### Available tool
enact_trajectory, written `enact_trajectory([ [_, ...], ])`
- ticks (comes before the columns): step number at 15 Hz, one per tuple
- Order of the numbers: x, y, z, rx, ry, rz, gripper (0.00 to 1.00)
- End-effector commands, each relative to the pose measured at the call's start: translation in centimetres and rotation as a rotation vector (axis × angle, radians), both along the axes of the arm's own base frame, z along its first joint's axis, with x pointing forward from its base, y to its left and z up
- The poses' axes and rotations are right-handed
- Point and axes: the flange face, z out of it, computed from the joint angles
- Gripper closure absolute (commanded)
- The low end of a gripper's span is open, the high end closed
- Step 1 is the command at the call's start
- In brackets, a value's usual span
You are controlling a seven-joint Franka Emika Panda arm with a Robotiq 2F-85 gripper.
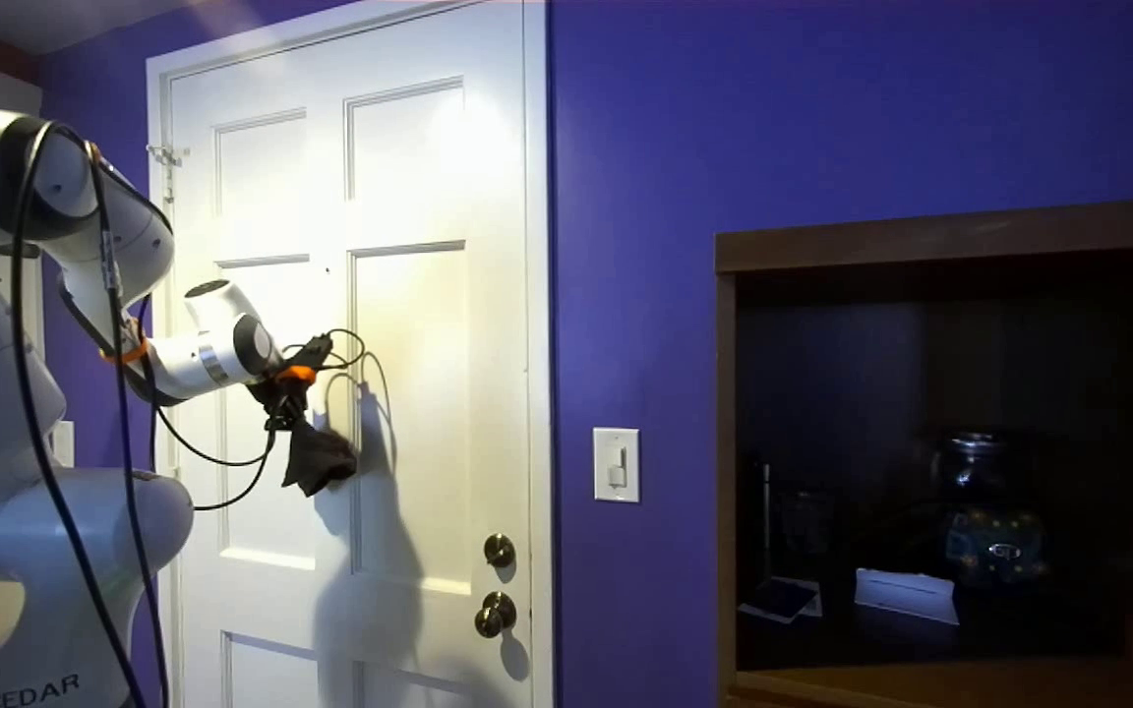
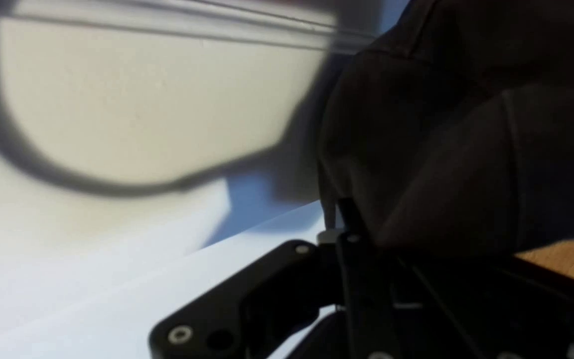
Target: Take the hat, then hang it on the door
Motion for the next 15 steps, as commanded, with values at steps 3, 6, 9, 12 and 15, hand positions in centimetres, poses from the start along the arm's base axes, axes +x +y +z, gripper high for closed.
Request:
enact_trajectory([
  [3, -0.1, 0.0, -1.6, 0.008, 0.042, 0.003, 0.99],
  [6, -0.1, -0.2, -2.1, 0.009, 0.057, -0.007, 0.99],
  [9, -0.1, -0.2, -2.1, 0.016, 0.061, -0.011, 0.66],
  [12, -0.2, -0.3, -2.0, 0.023, 0.061, -0.014, 0.44],
  [15, -0.2, -0.4, -1.9, 0.024, 0.06, -0.017, 0.23],
])
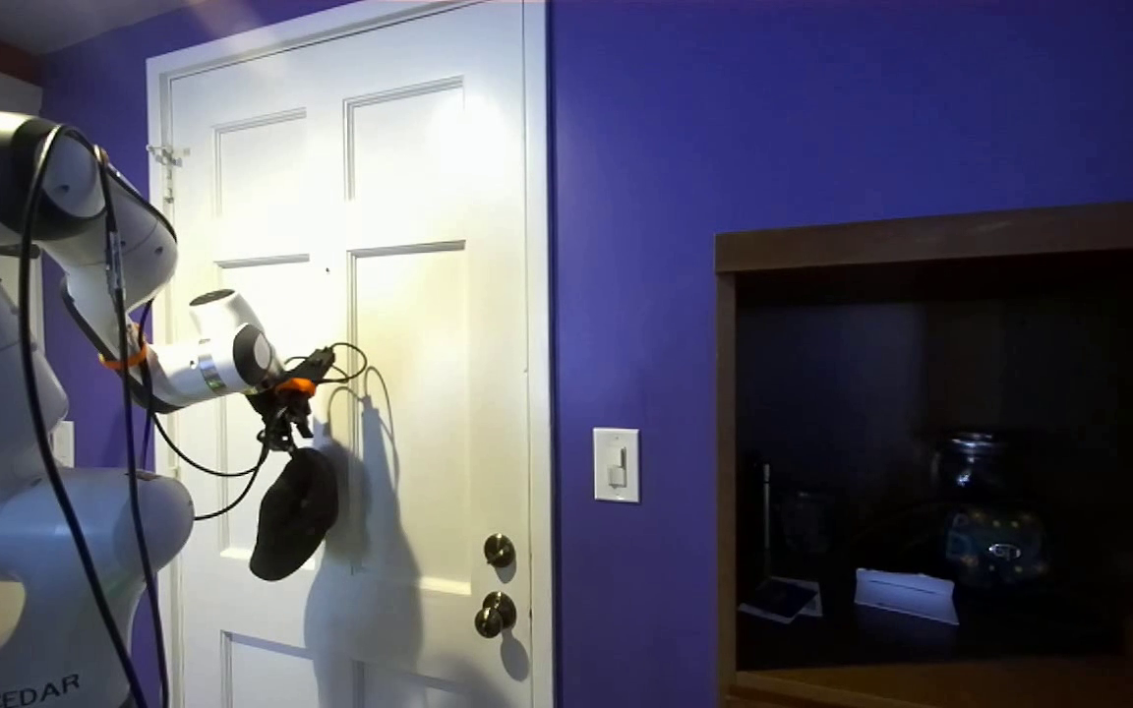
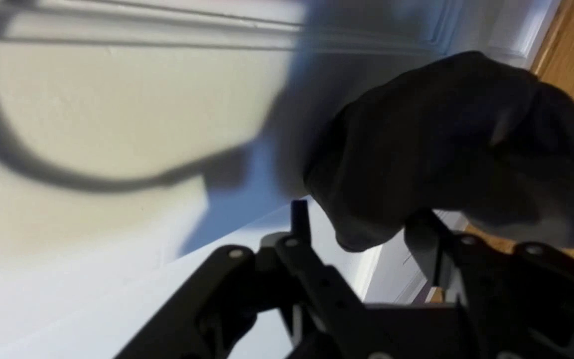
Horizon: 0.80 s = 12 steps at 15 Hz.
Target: Take the hat, then hang it on the door
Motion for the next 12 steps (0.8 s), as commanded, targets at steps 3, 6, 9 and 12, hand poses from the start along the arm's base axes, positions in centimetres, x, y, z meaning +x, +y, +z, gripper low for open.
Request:
enact_trajectory([
  [3, -0.26, -0.12, 0.06, 0.018, 0.004, 0.007, 0.03],
  [6, -0.29, -0.04, 0.13, 0.038, 0.012, 0.0, 0.0],
  [9, -0.27, 0.01, 0.16, 0.059, 0.025, -0.01, 0.0],
  [12, -0.35, 0.11, 0.26, 0.076, 0.033, -0.018, 0.0],
])
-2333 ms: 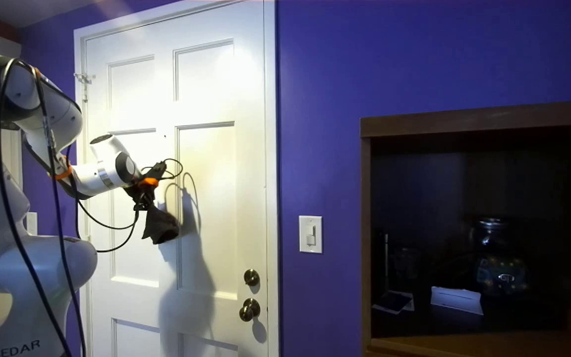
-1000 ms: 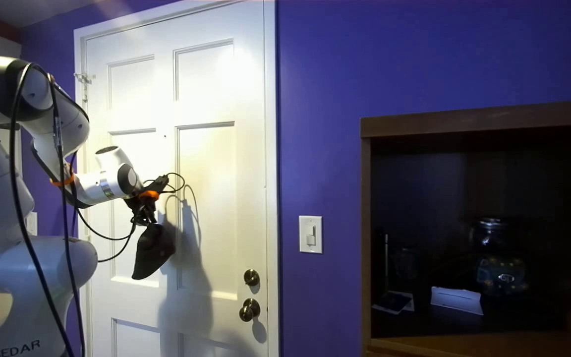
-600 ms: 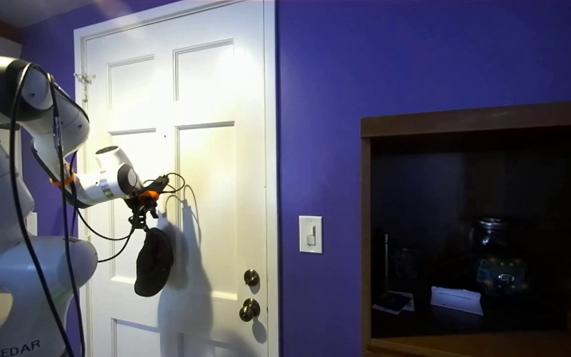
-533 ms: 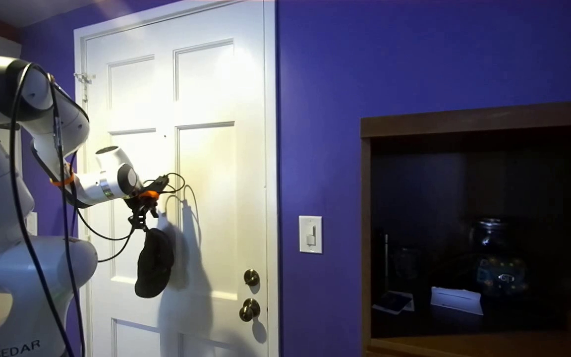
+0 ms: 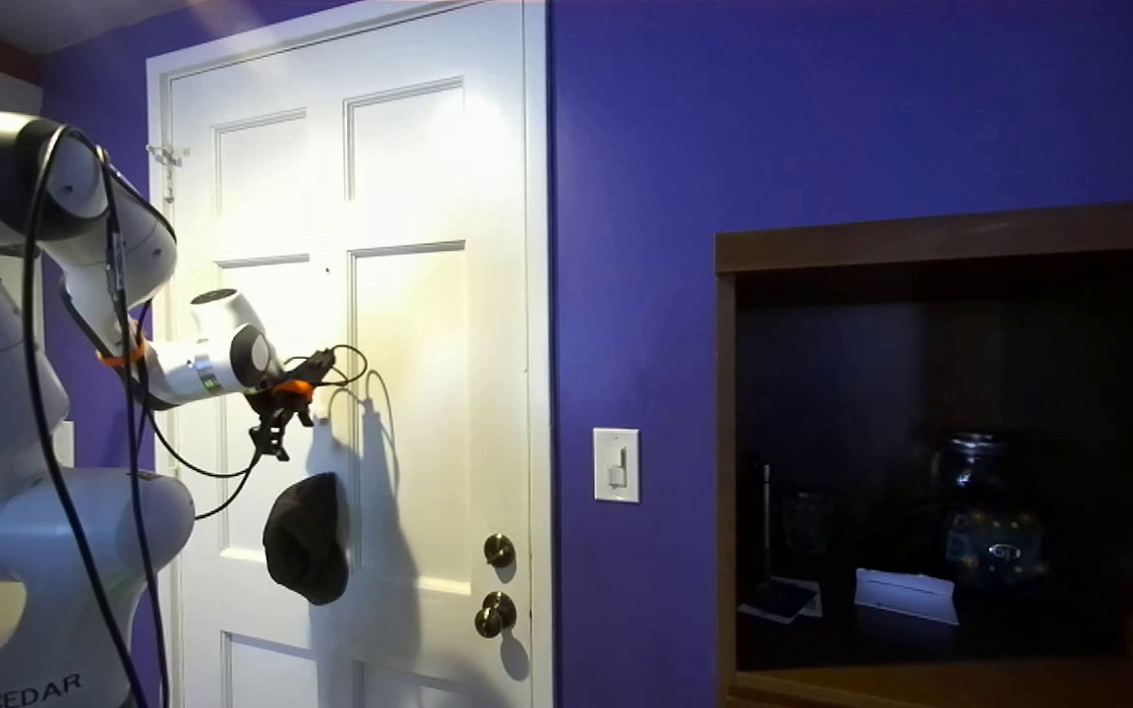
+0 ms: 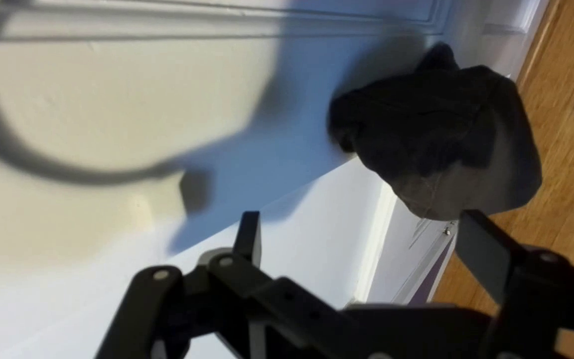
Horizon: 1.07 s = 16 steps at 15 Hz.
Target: Take the hat, then hang it on the door
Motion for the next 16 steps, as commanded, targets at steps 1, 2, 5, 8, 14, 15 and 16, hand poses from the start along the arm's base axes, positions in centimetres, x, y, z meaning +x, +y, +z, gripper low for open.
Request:
enact_trajectory([
  [1, -0.4, 0.0, 0.2, 0.043, 0.008, 0.003, 0.0],
  [2, -0.6, 0.2, 0.5, 0.071, 0.021, -0.004, 0.0],
  [5, -1.6, 0.7, 1.3, 0.113, 0.051, -0.03, 0.0],
  [8, -2.7, 1.3, 2.0, 0.16, 0.099, -0.061, 0.0],
  [14, -5.2, 0.7, 3.5, 0.197, 0.287, -0.278, 0.0],
  [15, -5.4, 0.2, 3.9, 0.2, 0.319, -0.328, 0.0],
  [16, -5.6, -0.3, 4.3, 0.201, 0.351, -0.371, 0.0],
])
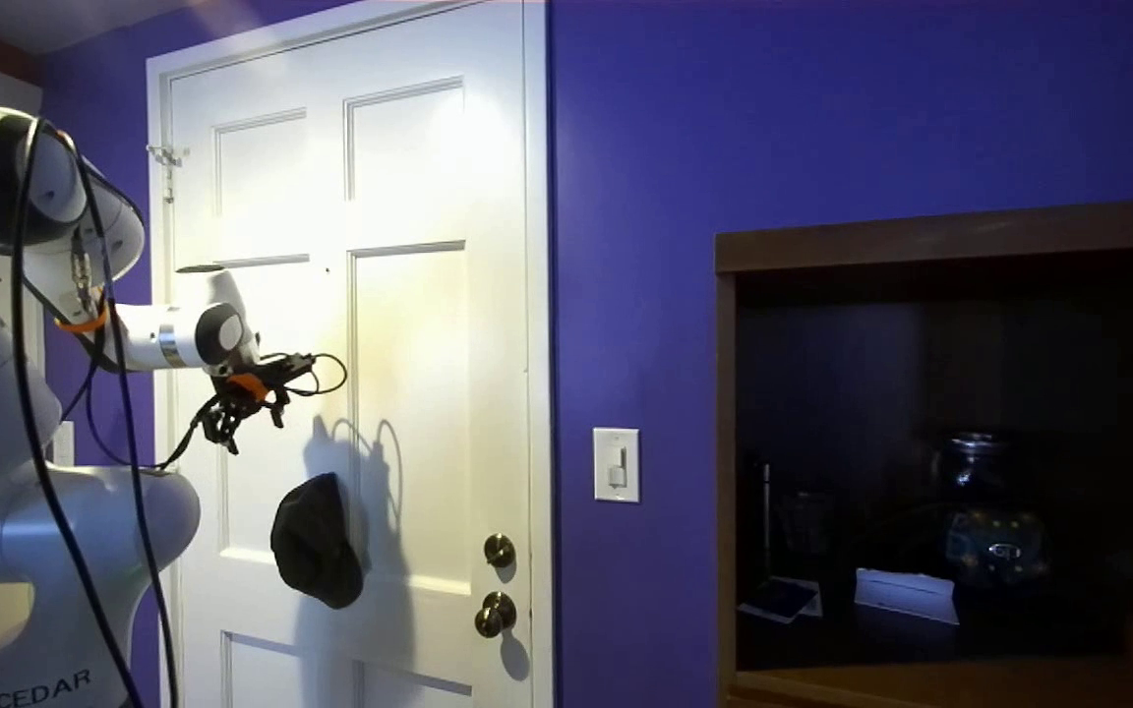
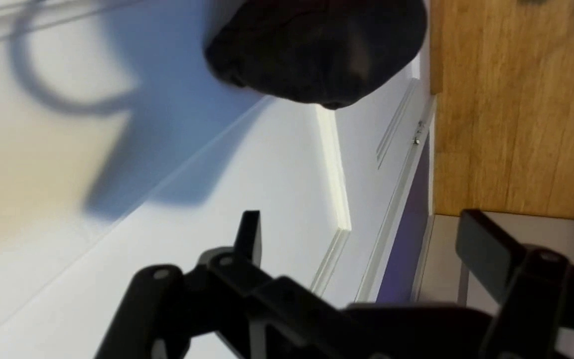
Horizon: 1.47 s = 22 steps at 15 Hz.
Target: Take the hat, then hang it on the door
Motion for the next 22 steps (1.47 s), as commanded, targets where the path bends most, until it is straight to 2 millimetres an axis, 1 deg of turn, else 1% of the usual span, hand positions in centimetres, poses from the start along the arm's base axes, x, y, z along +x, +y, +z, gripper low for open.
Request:
enact_trajectory([
  [1, -1.4, -1.6, 2.0, 0.017, 0.12, -0.159, 0.0],
  [4, -2.0, -3.5, 3.3, 0.012, 0.179, -0.265, 0.0],
  [8, -2.5, -6.1, 5.5, 0.019, 0.183, -0.315, 0.0],
  [9, -2.7, -7.0, 6.0, -0.011, 0.175, -0.32, 0.0],
  [12, -3.5, -8.9, 7.6, 0.008, 0.173, -0.347, 0.0],
  [16, -4.5, -10.7, 9.7, 0.025, 0.153, -0.394, 0.0],
  [19, -5.1, -11.7, 11.2, 0.053, 0.135, -0.429, 0.0],
  [21, -5.2, -12.2, 11.9, 0.051, 0.108, -0.439, 0.0],
  [22, -4.7, -11.5, 11.0, 0.056, 0.125, -0.411, 0.0],
])
